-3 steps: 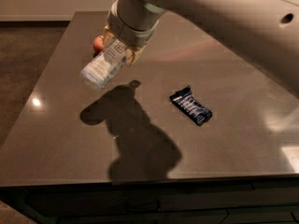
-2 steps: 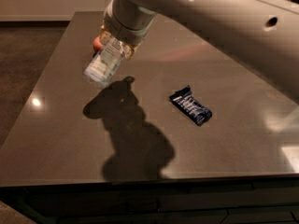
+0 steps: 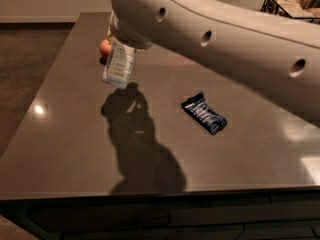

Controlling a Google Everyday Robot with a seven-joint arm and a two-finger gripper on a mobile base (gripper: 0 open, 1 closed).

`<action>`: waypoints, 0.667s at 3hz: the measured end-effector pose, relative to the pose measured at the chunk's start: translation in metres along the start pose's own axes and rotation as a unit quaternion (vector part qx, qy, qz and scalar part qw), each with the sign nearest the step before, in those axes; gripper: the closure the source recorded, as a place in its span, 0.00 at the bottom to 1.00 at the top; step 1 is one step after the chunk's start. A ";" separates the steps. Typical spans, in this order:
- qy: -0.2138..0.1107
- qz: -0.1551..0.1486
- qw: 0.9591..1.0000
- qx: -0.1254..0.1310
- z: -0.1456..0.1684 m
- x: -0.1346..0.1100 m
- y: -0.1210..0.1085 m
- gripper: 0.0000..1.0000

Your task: Place blue plastic bottle upright

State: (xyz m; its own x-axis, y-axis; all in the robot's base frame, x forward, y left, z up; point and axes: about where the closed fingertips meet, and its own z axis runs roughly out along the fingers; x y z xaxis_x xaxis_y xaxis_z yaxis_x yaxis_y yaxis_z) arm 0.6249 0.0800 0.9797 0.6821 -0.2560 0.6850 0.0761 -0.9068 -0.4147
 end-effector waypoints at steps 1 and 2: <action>0.056 -0.055 0.996 0.031 -0.006 0.002 -0.004 1.00; 0.099 -0.099 0.989 0.056 -0.011 0.004 -0.012 1.00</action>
Offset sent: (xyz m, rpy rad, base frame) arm -0.0098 0.0108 0.0189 -0.0847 -0.4229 0.1746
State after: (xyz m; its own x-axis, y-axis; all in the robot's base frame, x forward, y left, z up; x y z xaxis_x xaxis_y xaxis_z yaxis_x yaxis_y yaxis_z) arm 0.6189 0.0860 0.9940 0.4912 -0.1482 0.8583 0.2817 -0.9054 -0.3176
